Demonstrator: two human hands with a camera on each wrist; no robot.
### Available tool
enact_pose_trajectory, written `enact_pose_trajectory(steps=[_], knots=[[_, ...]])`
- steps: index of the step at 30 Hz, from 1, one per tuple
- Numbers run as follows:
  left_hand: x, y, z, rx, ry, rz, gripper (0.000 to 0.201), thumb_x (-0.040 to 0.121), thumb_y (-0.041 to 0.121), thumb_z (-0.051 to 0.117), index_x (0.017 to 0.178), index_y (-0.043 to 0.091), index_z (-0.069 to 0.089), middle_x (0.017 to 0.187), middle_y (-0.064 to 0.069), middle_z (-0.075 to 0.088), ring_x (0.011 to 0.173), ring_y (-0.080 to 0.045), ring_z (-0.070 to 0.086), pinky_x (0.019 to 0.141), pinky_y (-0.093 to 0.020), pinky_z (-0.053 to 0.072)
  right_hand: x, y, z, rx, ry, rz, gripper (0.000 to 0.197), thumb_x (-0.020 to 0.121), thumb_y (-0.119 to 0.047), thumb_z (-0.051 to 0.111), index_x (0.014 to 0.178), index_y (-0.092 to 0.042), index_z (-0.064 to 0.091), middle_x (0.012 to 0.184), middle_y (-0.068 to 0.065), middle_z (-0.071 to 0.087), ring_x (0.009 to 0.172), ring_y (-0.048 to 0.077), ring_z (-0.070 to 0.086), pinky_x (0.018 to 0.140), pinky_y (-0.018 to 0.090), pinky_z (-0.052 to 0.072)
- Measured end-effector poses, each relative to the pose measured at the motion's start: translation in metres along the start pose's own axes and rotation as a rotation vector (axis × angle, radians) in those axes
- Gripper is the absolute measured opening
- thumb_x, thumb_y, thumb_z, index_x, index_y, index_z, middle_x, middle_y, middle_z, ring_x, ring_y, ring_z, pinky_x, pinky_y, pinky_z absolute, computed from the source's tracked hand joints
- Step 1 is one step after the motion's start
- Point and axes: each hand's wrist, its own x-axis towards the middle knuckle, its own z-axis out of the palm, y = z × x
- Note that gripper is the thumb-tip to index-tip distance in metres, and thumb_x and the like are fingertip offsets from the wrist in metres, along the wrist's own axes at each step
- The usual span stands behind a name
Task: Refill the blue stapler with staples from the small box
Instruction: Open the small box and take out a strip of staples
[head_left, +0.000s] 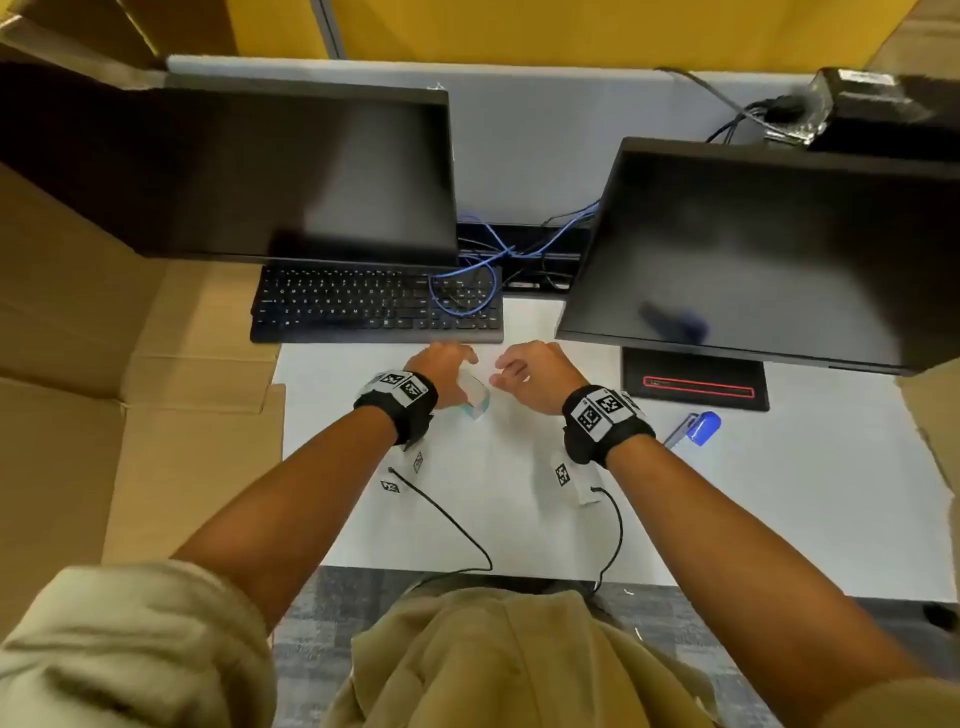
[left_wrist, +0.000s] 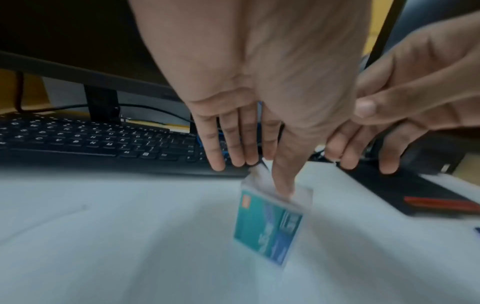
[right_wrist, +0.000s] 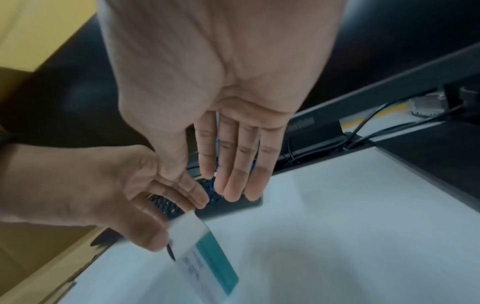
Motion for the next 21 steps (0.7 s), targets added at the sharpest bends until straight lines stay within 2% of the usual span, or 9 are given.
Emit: enact_pose_trajectory(steps=[4,6,8,10,12,14,18,20,21], knots=[[-0.002,-0.004,0.004,-0.022,0.019,0.014,0.053,0.075,0.018,0.076,0.125,0.024,0.059,0.133,-0.003,0.058,0.121,-0.026,0.052,0.099,-0.041,0.047,0.0,0.01,0.015,-0.062,0.014,0.048,0.019,0.084,-0.035,0.064,0.096,-0.021,0.07,0.089,0.003,0.073,0.087,0.023,0.064,0.083,0.04,0.056],[-0.002,-0.002,0.002,-0.021,0.027,0.047,0.048,0.076,0.016,0.077,0.122,0.02,0.064,0.127,-0.005,0.063,0.117,-0.026,0.056,0.098,-0.04,0.048,0.001,0.014,0.023,-0.077,0.047,0.048,0.01,0.083,-0.03,0.064,0.089,-0.025,0.069,0.085,0.001,0.072,0.081,0.022,0.065,0.08,0.04,0.057],[-0.001,-0.002,0.001,-0.03,0.022,0.059,0.043,0.075,0.019,0.08,0.116,0.017,0.068,0.116,-0.007,0.069,0.108,-0.026,0.06,0.092,-0.038,0.051,0.002,0.012,0.028,-0.099,0.055,0.032,0.006,0.082,-0.024,0.066,0.086,-0.024,0.07,0.082,-0.001,0.072,0.076,0.021,0.065,0.076,0.039,0.058],[-0.001,-0.001,0.003,-0.037,-0.006,0.04,0.044,0.072,0.028,0.083,0.112,0.015,0.07,0.108,-0.007,0.071,0.1,-0.024,0.061,0.088,-0.038,0.053,0.003,0.011,0.032,-0.103,0.042,0.022,0.009,0.081,-0.023,0.071,0.089,-0.021,0.069,0.084,0.0,0.072,0.076,0.021,0.065,0.075,0.036,0.058],[-0.001,0.0,0.003,-0.059,-0.009,0.021,0.05,0.069,0.032,0.085,0.112,0.013,0.07,0.106,-0.007,0.071,0.098,-0.024,0.061,0.086,-0.036,0.053,0.004,0.01,0.034,-0.112,0.035,0.011,0.017,0.079,-0.025,0.074,0.094,-0.019,0.068,0.087,0.002,0.071,0.078,0.022,0.064,0.075,0.034,0.057],[0.0,0.001,0.002,-0.085,-0.003,-0.004,0.05,0.069,0.03,0.085,0.113,0.01,0.07,0.106,-0.009,0.07,0.099,-0.024,0.061,0.085,-0.033,0.052,0.006,0.011,0.034,-0.123,0.043,0.007,0.021,0.079,-0.025,0.076,0.097,-0.017,0.067,0.088,0.003,0.071,0.078,0.023,0.063,0.075,0.033,0.056],[0.001,0.003,0.001,-0.114,-0.035,-0.04,0.047,0.076,0.035,0.079,0.114,0.01,0.069,0.109,-0.01,0.066,0.104,-0.024,0.057,0.088,-0.038,0.053,0.008,0.011,0.033,-0.149,0.048,-0.012,0.019,0.082,-0.023,0.072,0.097,-0.013,0.067,0.09,0.006,0.07,0.079,0.024,0.062,0.075,0.035,0.055],[0.0,0.003,-0.001,-0.124,-0.053,-0.041,0.034,0.082,0.037,0.071,0.105,0.012,0.073,0.107,-0.011,0.067,0.097,-0.025,0.059,0.084,-0.041,0.055,0.008,0.012,0.032,-0.14,0.062,-0.02,0.017,0.086,-0.022,0.068,0.099,-0.011,0.067,0.091,0.008,0.07,0.081,0.026,0.062,0.076,0.037,0.056],[0.0,0.002,-0.001,-0.137,-0.06,-0.039,0.03,0.086,0.038,0.066,0.097,0.012,0.075,0.1,-0.012,0.069,0.093,-0.025,0.059,0.08,-0.043,0.055,0.008,0.014,0.032,-0.129,0.077,-0.021,0.018,0.087,-0.022,0.066,0.102,-0.011,0.066,0.091,0.008,0.071,0.083,0.026,0.063,0.078,0.038,0.056]])
